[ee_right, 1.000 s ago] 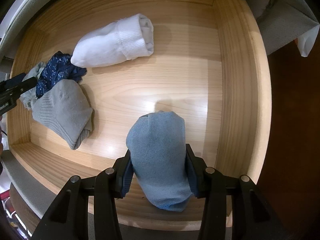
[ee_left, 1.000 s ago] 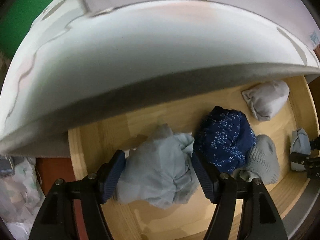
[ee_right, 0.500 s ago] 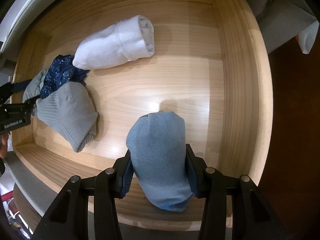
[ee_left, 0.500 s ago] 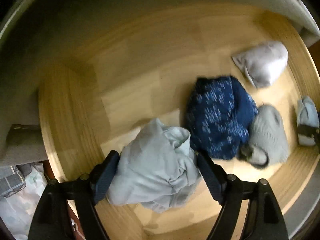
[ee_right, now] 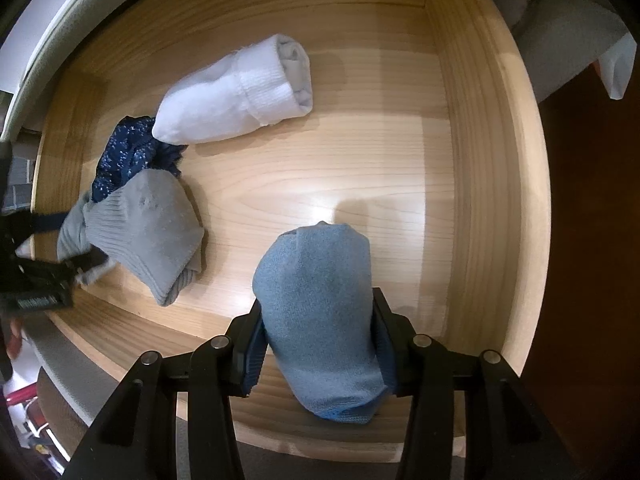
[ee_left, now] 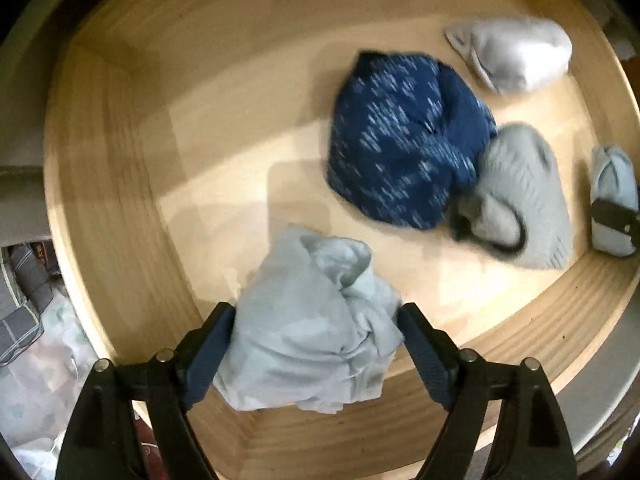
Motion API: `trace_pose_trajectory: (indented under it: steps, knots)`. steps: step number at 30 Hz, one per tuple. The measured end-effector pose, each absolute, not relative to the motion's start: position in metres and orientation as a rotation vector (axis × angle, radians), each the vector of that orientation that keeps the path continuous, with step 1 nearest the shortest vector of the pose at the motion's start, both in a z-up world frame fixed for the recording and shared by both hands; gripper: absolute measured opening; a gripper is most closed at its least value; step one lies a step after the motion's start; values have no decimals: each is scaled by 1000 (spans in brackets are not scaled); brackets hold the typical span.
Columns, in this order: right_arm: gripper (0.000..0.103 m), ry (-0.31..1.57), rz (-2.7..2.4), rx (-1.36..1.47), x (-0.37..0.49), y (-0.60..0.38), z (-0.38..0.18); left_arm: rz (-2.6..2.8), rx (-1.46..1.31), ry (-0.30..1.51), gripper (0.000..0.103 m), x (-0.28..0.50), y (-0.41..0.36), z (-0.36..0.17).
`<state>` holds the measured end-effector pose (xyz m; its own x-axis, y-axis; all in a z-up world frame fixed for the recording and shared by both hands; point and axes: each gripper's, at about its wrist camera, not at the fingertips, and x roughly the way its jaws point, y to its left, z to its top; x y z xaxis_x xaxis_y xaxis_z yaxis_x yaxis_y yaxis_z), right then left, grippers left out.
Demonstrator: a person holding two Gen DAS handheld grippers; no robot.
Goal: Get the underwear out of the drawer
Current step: 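Grasp the pale blue crumpled underwear with the left gripper, then lift the pale blue underwear with the left gripper out of the drawer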
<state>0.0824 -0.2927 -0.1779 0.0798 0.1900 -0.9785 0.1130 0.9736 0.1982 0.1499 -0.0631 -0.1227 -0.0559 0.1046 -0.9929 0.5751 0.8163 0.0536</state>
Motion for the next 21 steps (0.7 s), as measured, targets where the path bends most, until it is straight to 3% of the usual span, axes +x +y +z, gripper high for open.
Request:
trace_pose_trajectory:
  steps: [16,18,21]
  knots:
    - [45,1486,72,270,80,-314,-170,-287,418,1704,86,155,-54,-159]
    - [45,1489,71,269,80,-316,-169,-283,406,1694,83,157,-52,-161]
    - [45,1491,71,268,80,-317,-168,-276,360,1674,66,155,-42,-151]
